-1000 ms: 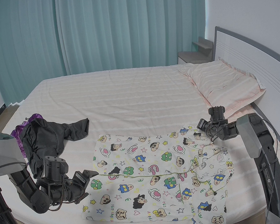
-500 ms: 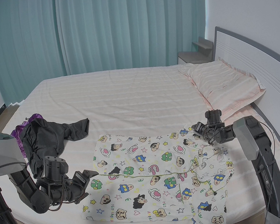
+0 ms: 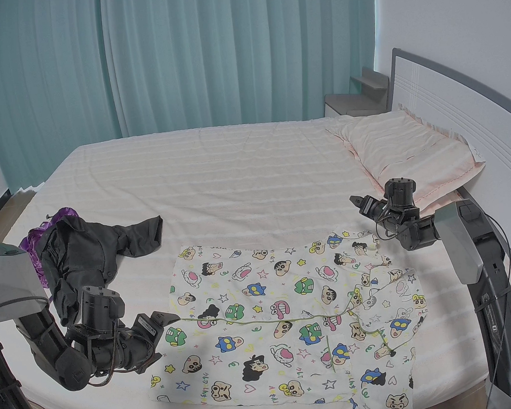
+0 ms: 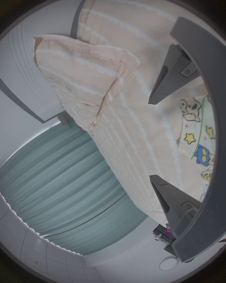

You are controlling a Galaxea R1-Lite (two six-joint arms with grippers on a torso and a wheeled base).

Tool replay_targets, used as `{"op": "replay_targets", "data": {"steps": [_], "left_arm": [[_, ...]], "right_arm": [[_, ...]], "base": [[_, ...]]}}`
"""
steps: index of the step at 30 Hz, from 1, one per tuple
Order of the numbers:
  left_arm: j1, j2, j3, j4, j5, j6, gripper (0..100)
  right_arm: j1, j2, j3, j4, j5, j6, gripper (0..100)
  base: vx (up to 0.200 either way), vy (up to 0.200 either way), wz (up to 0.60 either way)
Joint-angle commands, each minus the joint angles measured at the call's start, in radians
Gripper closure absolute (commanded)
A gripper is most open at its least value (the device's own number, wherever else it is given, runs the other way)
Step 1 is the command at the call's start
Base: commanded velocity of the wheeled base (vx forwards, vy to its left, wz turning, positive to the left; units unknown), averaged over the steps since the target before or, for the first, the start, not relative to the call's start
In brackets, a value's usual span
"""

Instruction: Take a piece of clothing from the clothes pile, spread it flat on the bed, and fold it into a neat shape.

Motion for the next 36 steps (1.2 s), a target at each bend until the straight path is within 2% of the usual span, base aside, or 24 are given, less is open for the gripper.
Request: {"op": "replay_targets", "data": {"steps": [1,5,16,23,24,32,36], "left_arm": [[0.000,-0.002,-0.001,0.000,0.000,-0.001,0],[0.000,-0.002,-0.001,0.000,0.000,-0.001,0],[0.000,-0.002,-0.001,0.000,0.000,-0.001,0],[0.000,-0.002,-0.001,0.000,0.000,-0.001,0],[0.000,-0.002,-0.001,0.000,0.000,-0.001,0],[0.000,0.000,-0.001,0.000,0.000,0.001,0],[0.000,-0.002,-0.001,0.000,0.000,-0.001,0]], "right_arm": [[-0.011,-0.016,0.051,0.002,0.014,-0.001,0],[-0.031,-0.030,0.085,0.042,0.015,0.000,0],[-0.018,-0.037,0.166,0.059,0.018,-0.003,0],[-0.007,-0.037,0.188,0.093,0.057,0.000,0],[-0.007,-0.034,0.186,0.097,0.057,0.000,100],[-0.010,-0.021,0.148,0.100,0.057,0.003,100],[-0.010,0.001,0.061,0.096,0.049,0.025,100]], "base": [[0.000,0.000,0.00],[0.000,0.000,0.00],[0.000,0.000,0.00],[0.000,0.000,0.00],[0.000,0.000,0.00],[0.000,0.000,0.00],[0.000,0.000,0.00]]}}
